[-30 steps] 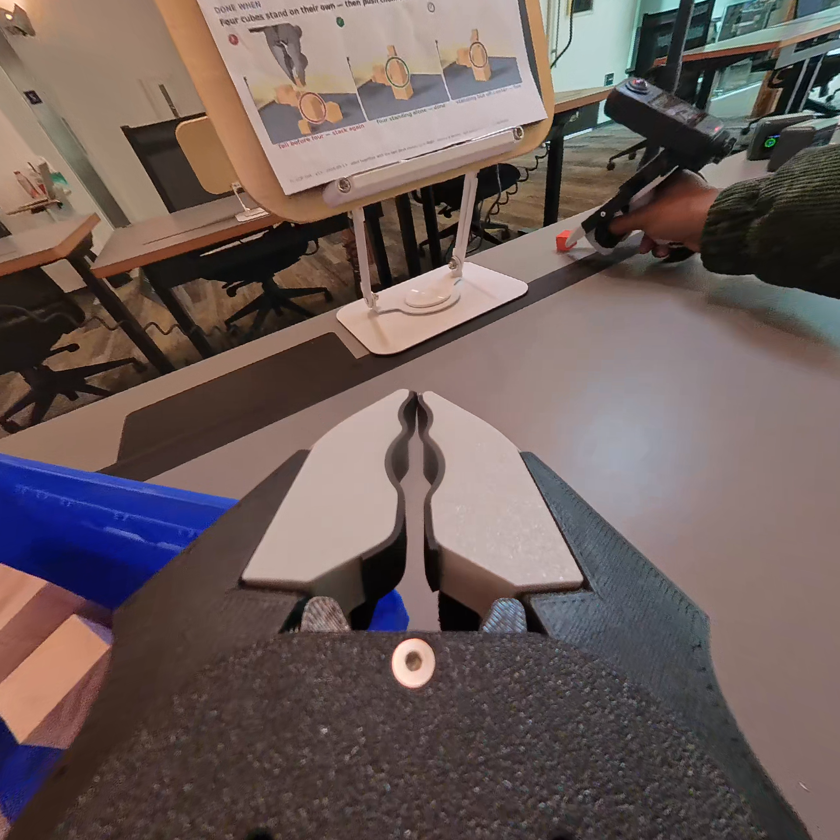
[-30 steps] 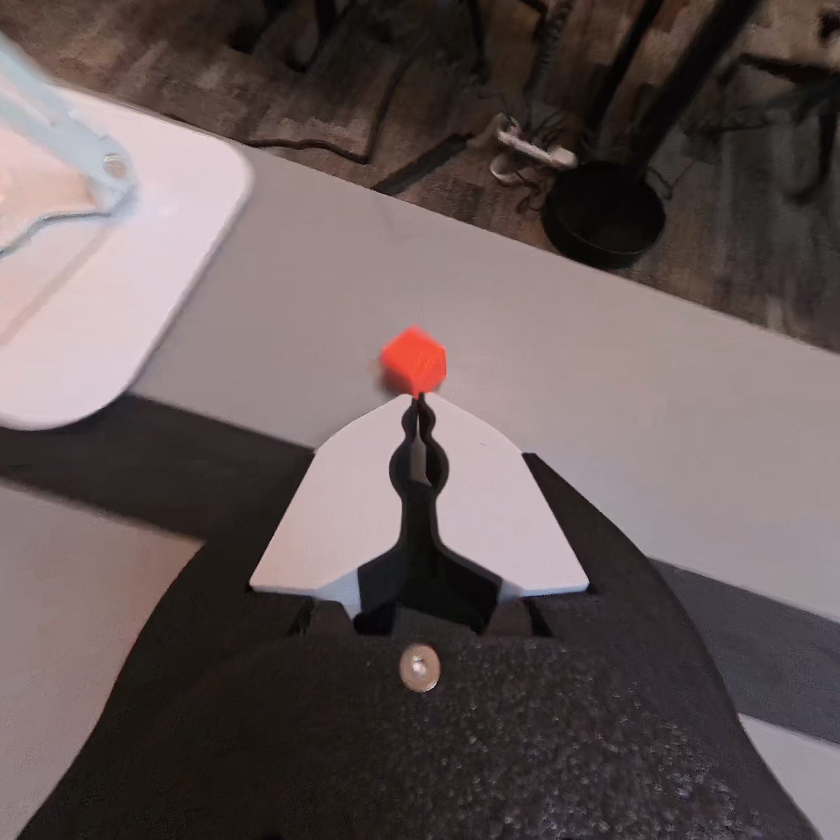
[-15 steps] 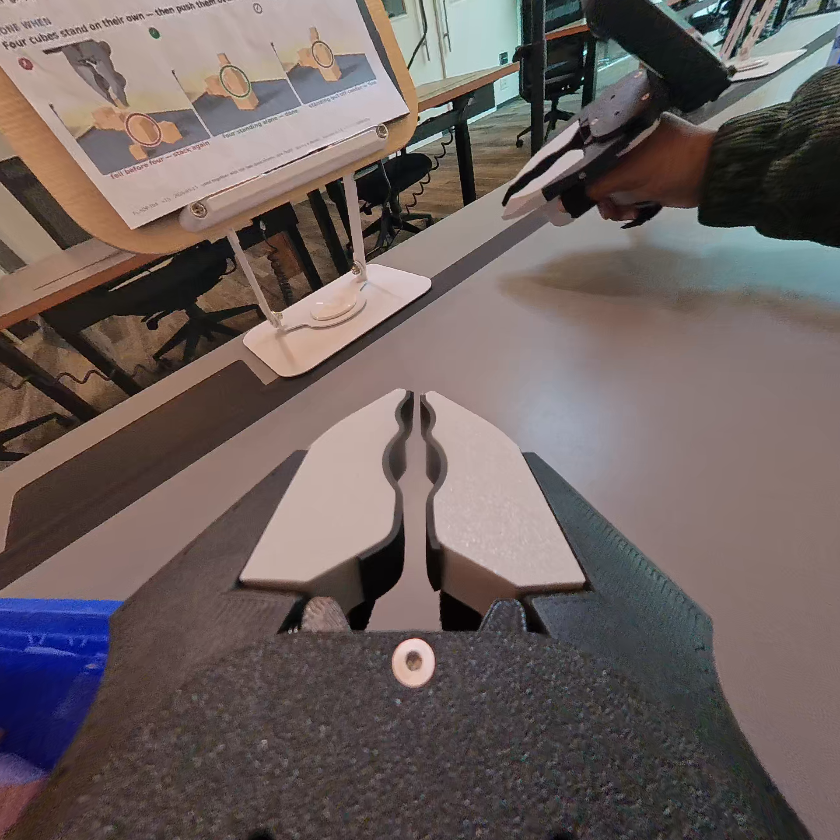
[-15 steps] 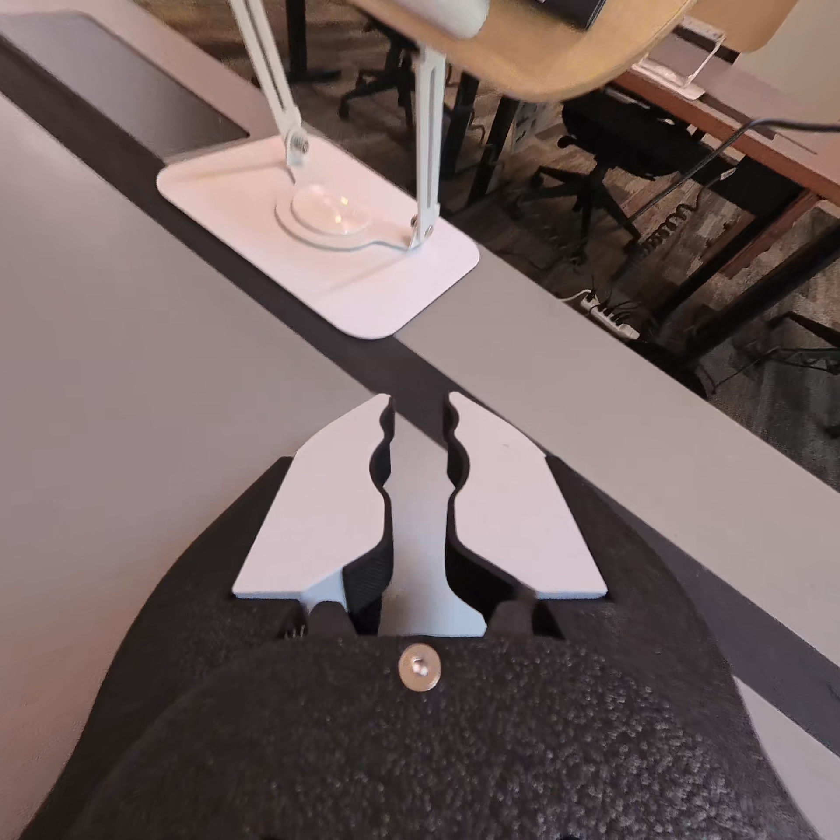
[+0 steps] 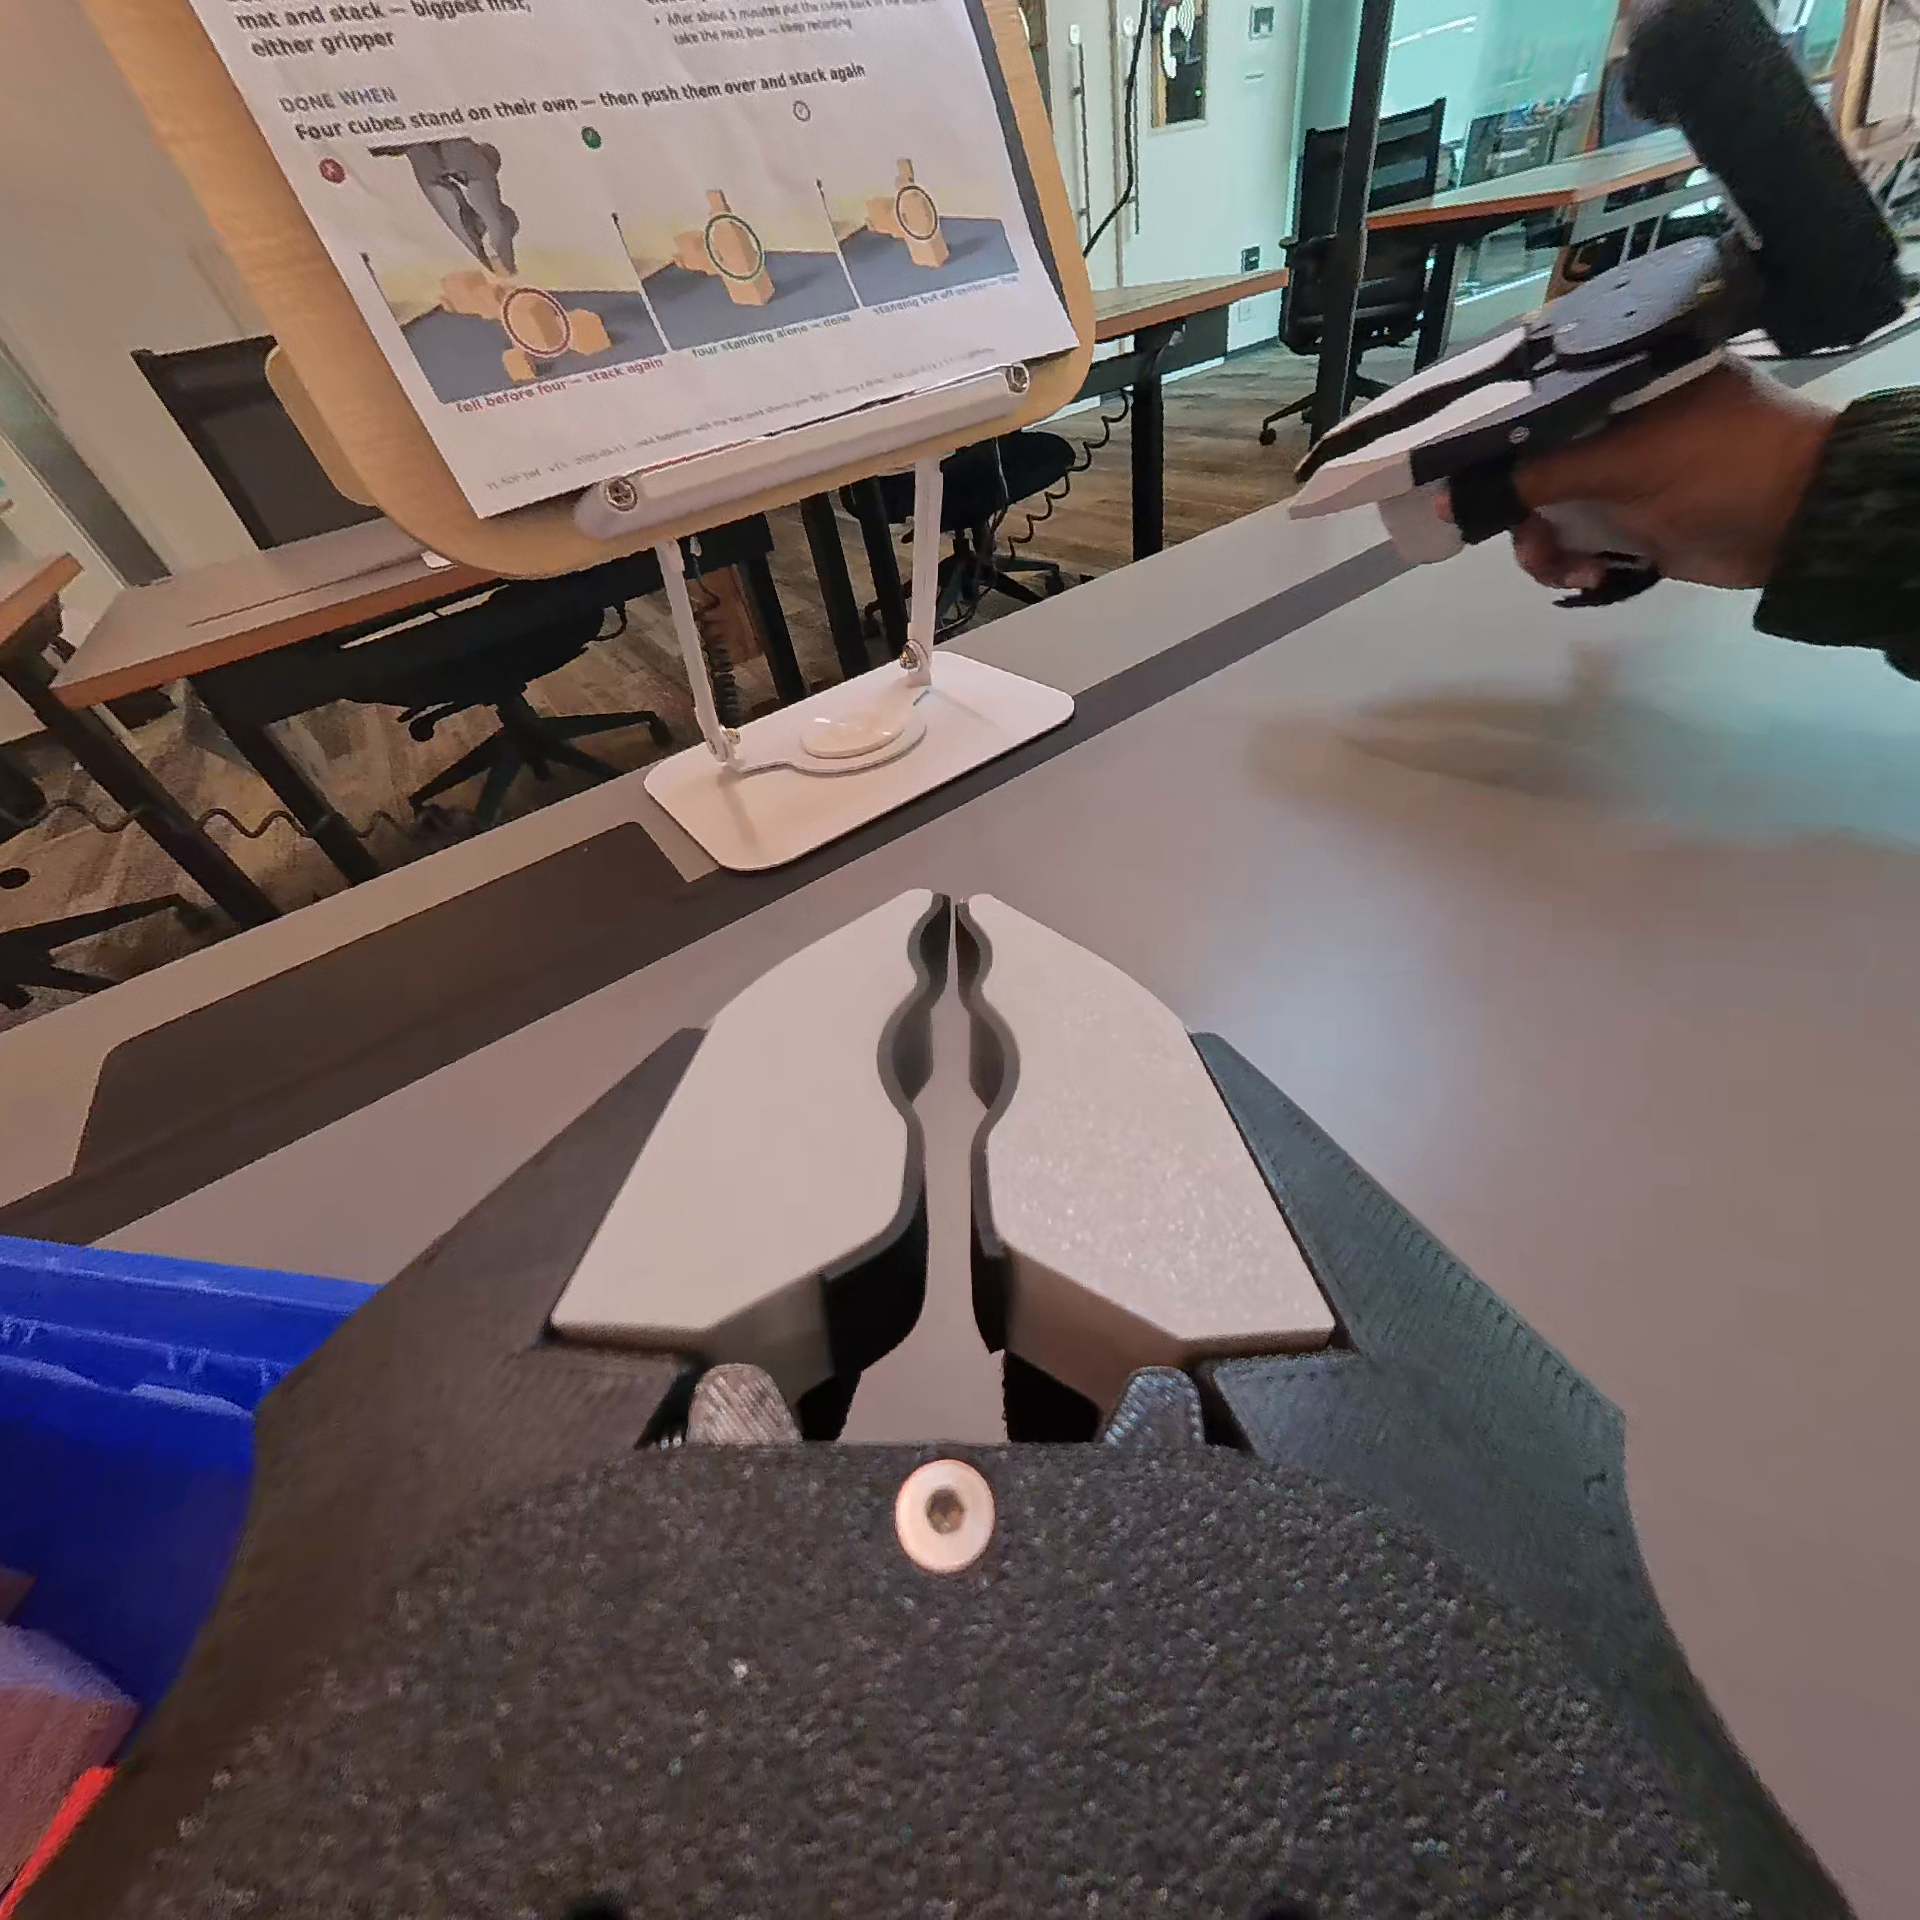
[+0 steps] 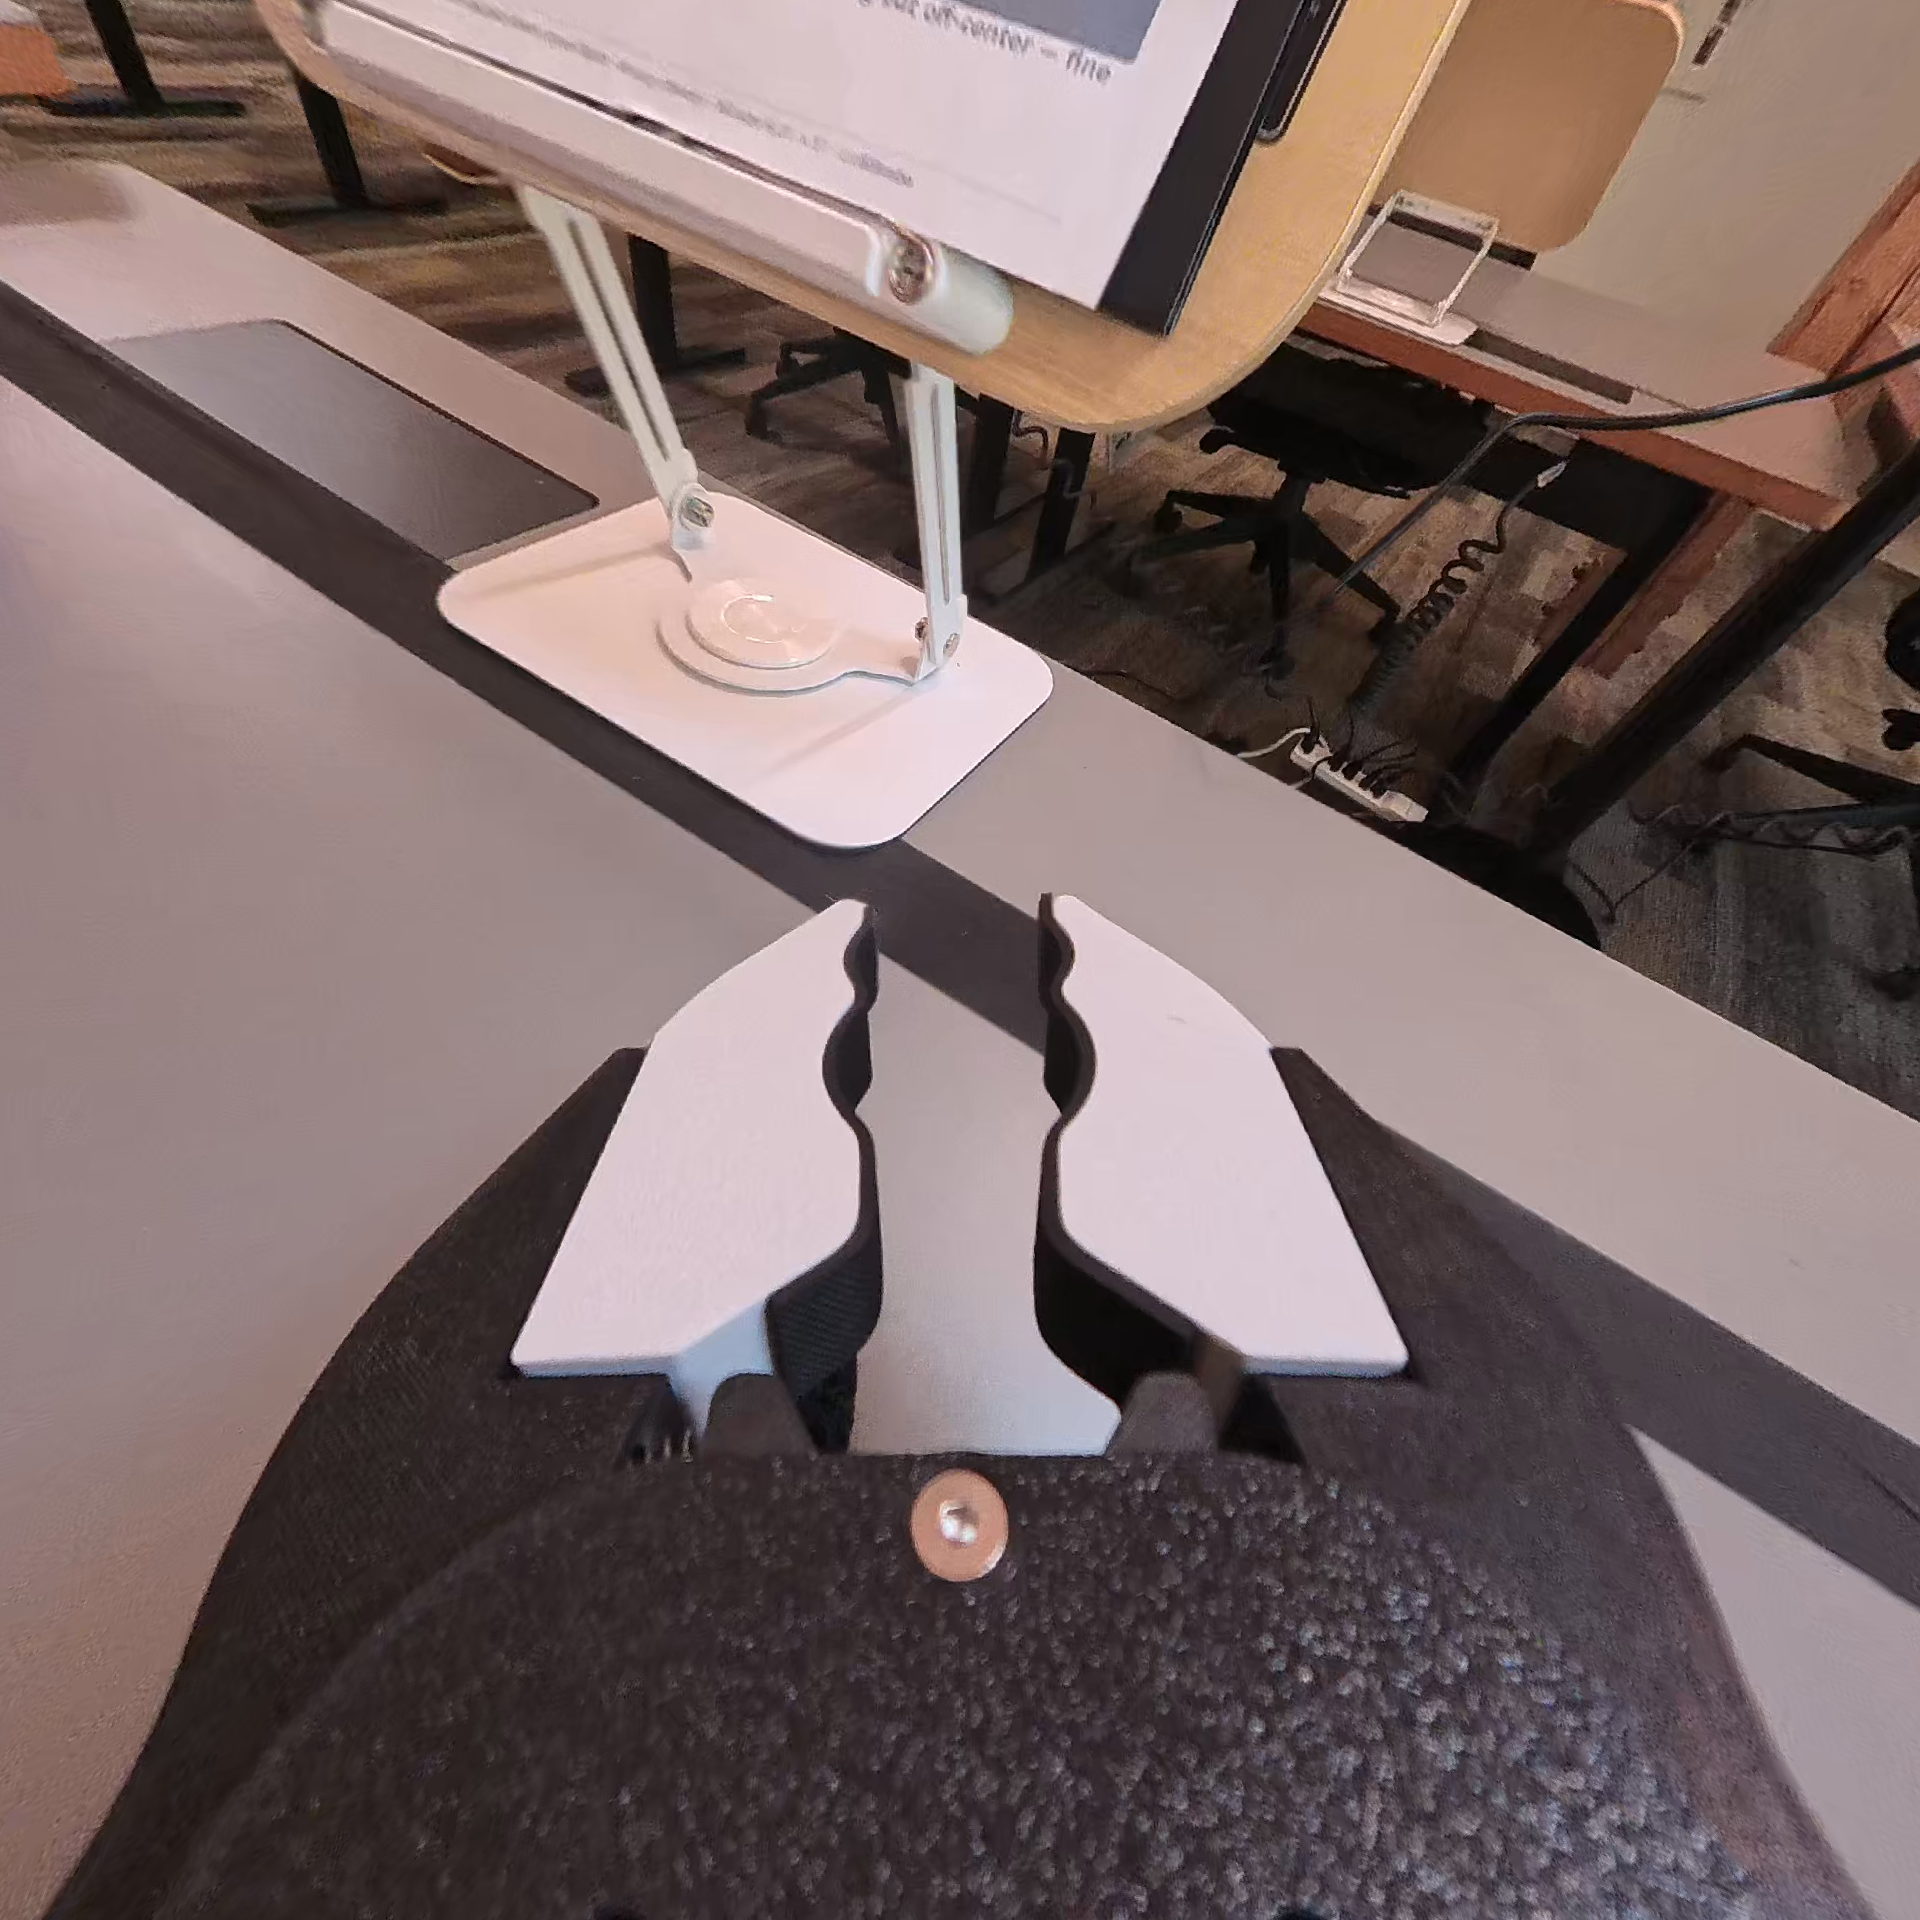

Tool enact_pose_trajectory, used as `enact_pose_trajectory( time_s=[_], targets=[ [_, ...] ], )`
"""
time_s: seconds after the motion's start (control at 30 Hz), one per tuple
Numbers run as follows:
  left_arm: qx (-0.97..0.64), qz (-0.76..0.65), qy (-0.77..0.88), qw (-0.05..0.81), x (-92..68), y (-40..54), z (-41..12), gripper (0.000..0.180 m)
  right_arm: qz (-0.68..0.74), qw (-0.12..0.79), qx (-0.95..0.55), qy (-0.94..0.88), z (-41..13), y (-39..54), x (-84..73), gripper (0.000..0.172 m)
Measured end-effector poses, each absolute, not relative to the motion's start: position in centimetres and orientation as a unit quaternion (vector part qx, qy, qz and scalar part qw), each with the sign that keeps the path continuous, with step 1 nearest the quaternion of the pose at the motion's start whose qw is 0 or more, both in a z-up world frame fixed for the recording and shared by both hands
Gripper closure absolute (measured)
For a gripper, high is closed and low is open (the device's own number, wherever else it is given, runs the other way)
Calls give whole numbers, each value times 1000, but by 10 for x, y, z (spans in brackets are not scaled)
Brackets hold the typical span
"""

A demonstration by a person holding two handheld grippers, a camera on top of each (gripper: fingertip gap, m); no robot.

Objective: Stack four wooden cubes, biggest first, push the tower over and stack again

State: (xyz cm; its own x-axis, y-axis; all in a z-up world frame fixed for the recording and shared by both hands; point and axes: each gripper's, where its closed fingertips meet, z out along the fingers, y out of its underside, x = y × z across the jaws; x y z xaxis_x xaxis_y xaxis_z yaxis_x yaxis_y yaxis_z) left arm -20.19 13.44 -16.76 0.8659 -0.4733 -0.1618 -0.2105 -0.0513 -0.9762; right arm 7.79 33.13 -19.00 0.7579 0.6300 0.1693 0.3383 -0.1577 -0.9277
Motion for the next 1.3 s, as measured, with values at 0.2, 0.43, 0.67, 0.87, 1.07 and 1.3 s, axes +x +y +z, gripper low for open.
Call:
enact_pose_trajectory(
  time_s=[0.2,0.43,0.67,0.87,1.07,1.3],
  targets=[
    [-709,-114,231,657,-199,133,-158,180,135,572,-743,-319,-173,276,93,142],
    [-689,-111,181,693,-227,103,-113,180,153,613,-728,-266,-138,207,103,142],
    [-691,-110,131,703,-258,6,-110,180,190,644,-708,-220,-116,111,96,143],
    [-695,-102,166,692,-267,-92,-119,180,203,668,-693,-180,-118,4,76,143],
    [-687,-110,142,704,-286,-197,-117,180,211,683,-689,-122,-114,-107,66,144],
    [-675,-123,95,722,-298,-307,-118,180,168,684,-703,-100,-126,-252,79,144]
  ],
)
